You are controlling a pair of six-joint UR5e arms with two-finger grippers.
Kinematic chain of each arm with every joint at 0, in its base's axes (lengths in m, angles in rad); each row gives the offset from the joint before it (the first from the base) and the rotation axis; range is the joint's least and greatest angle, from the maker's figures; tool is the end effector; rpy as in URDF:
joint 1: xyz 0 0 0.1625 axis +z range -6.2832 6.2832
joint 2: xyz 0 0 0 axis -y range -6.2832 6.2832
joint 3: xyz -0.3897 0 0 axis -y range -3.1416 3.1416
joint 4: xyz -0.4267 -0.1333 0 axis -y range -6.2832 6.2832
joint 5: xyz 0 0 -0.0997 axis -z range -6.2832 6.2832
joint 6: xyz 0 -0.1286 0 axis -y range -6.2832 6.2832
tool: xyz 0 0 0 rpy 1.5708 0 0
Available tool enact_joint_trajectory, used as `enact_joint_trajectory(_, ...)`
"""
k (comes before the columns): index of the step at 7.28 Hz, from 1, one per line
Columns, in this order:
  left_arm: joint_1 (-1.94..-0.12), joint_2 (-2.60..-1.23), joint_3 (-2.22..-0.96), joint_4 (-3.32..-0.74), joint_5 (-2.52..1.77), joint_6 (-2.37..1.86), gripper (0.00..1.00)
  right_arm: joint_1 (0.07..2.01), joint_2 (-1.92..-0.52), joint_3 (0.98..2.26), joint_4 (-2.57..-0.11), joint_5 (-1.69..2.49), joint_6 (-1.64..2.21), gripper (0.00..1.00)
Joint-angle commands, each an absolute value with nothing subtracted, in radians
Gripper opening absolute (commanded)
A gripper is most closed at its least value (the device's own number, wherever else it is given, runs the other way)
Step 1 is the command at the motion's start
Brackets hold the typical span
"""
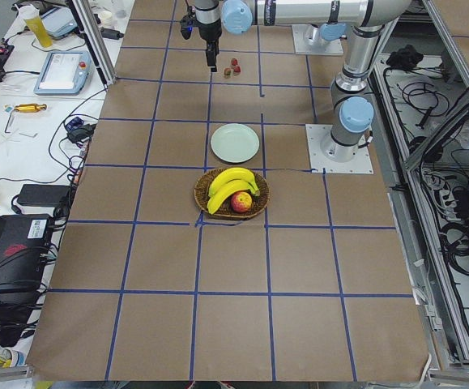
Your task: Collect all strawberries into plate
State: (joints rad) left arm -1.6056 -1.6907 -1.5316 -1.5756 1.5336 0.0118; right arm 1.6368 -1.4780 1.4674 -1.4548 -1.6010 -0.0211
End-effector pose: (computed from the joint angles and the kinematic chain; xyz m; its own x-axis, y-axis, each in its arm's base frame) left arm -0.1575 -0.5551 0.3784 -0.9983 0.0433 0.0381 0.0465 0.9953 0.0850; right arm 0.1653 -0.5387 0.4167 -0.9956 -0.0900 0.0278 -0.0866 0.9906 0.1058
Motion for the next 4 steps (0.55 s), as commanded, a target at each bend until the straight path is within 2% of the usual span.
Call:
enact_joint_trajectory(1, -1.606, -1.692, -1.532, -1.577, 1.534, 0.009, 1.00, 1.638, -1.486, 1.462, -1.425, -1.601, -0.021, 1.00)
enact_joint_trajectory(4, -1.608, -1.690, -1.572, -1.572, 1.534, -0.001, 1.00, 1.637, -1.479, 1.465, -1.428, -1.612, -0.023, 1.00)
